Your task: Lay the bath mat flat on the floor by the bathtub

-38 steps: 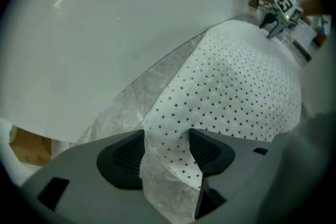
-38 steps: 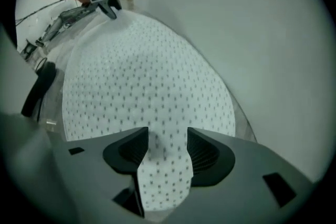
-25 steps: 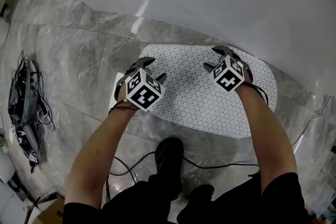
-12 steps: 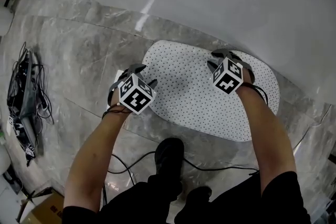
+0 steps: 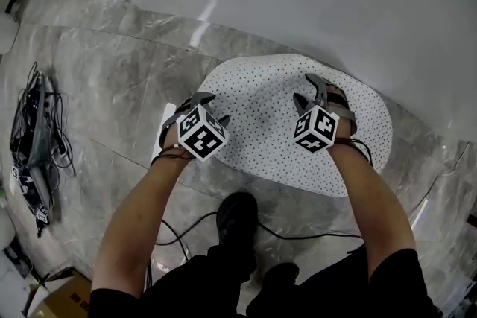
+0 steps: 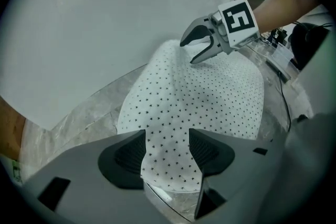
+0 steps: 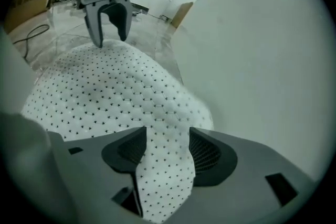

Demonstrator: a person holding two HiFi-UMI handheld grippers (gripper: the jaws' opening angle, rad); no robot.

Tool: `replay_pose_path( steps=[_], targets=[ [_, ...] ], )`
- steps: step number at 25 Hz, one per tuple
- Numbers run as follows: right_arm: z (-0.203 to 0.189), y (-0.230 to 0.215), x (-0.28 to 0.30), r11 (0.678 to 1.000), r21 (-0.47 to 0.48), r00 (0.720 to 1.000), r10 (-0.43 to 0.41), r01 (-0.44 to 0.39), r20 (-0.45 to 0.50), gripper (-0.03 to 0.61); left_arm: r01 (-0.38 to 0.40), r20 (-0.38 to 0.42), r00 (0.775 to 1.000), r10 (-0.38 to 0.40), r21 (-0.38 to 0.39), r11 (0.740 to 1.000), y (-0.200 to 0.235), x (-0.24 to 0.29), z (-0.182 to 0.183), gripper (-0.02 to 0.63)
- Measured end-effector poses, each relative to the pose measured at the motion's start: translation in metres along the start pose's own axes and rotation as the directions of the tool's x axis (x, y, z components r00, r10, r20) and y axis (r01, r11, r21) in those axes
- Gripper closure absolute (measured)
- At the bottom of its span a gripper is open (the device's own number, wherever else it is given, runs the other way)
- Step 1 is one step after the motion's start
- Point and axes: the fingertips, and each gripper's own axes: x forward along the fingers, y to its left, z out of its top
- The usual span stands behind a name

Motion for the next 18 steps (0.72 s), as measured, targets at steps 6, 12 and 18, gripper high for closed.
replay_pose_path(
  steps=[6, 12, 18],
  targets=[
    [-0.048, 0.01, -0.004, 0.964, 0.242, 0.987, 0.135, -0.112, -0.082, 0.298, 0.051, -0.062, 0.997, -0.05, 0.008, 0.999, -0.011, 0.012, -0.006, 0.344],
    [-0.107, 0.023, -0.025, 0.871, 0.465, 0.969, 0.227, -0.158, -0.096, 0.295, 0.128, -0.117, 0.985, -0.127, 0.005, 0.992, -0.031, 0.024, -0.011, 0.344],
    [-0.138, 0.04, -0.044, 0.698, 0.696, 0.969, 0.245, -0.165, -0.017, 0.36, 0.107, -0.129, 0.986, -0.103, 0.026, 0.994, -0.039, 0.031, -0.013, 0.344]
  ],
)
